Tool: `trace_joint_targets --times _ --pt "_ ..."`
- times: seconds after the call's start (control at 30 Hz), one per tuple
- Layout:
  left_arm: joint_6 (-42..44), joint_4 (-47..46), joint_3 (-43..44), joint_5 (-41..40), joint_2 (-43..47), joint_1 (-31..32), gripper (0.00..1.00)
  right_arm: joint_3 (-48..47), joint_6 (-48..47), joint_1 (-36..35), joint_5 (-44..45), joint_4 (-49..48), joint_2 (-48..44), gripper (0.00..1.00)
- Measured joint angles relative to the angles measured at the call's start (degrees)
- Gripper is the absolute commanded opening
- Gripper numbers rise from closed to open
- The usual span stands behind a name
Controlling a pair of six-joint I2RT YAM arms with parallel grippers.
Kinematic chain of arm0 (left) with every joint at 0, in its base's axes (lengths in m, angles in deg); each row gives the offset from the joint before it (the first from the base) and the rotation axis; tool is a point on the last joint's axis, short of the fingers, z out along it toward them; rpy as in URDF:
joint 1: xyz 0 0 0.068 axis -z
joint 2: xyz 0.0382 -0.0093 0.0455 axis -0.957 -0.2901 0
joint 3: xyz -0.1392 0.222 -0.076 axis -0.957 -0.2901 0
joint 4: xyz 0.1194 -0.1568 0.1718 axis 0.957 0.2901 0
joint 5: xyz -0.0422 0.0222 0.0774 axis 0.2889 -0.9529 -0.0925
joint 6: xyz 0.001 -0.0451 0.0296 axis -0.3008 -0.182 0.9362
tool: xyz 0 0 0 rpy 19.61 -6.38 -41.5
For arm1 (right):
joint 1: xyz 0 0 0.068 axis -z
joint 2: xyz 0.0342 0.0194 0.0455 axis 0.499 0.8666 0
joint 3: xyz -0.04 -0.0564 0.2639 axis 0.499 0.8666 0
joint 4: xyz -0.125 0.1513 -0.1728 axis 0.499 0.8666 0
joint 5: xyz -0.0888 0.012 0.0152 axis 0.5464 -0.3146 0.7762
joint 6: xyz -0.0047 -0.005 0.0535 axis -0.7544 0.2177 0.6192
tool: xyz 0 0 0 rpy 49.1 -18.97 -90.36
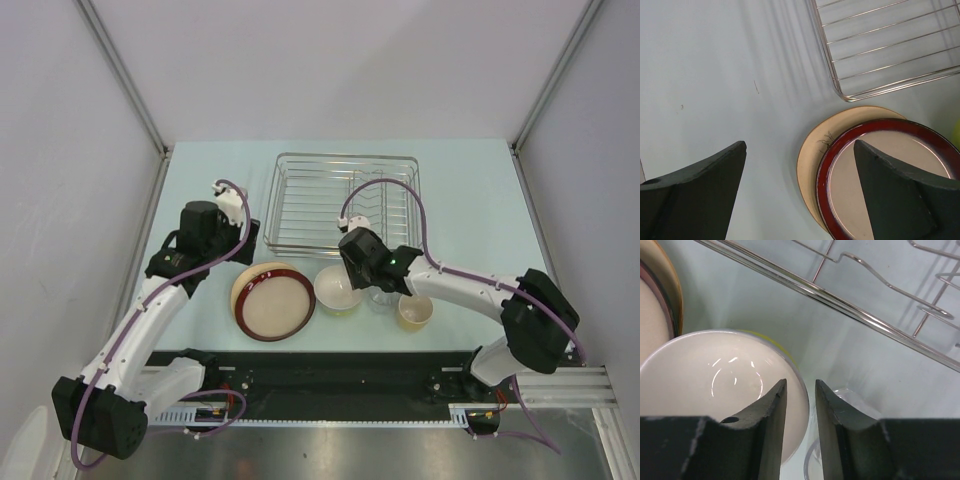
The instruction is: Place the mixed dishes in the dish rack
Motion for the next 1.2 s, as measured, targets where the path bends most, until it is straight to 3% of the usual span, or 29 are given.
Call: trace_joint_targets --times 0.23,0.63,0.87,1.0,1.03,1.07,1.2 --pt "0.0 0.0 -0.04 0.0 0.0 0.0 0.94 -0.42 -0.02 -0.5 0.7 1.46 -2.67 0.23" --pt "0.02 0.02 -0.22 -0.02 0.0 -0.02 0.95 -0.42 0.02 -0.66 1.05 1.92 -2.32 0.31" --pt "0.0 0.02 -0.22 0.0 0.02 -0.02 0.95 -0.42 -0.02 -0.52 0.98 1.9 -1.01 0.29" --pt "0.0 0.02 -0.22 0.0 0.02 -0.02 0.95 -0.42 -0.07 -0.31 0.83 1.88 -0.98 0.15" --pt "0.0 0.02 -0.22 0.0 0.04 -0.02 0.94 -0.42 -0.07 -0.26 0.81 1.86 -0.98 0.04" --pt "0.0 0.02 -0.22 0.0 0.02 -0.02 0.95 -0.42 -0.15 -0.26 0.81 1.86 -0.98 0.0" --pt "0.02 0.0 -0.22 0.0 0.04 -0.02 0.95 -0.42 0.17 0.13 -0.11 1.09 -1.07 0.0"
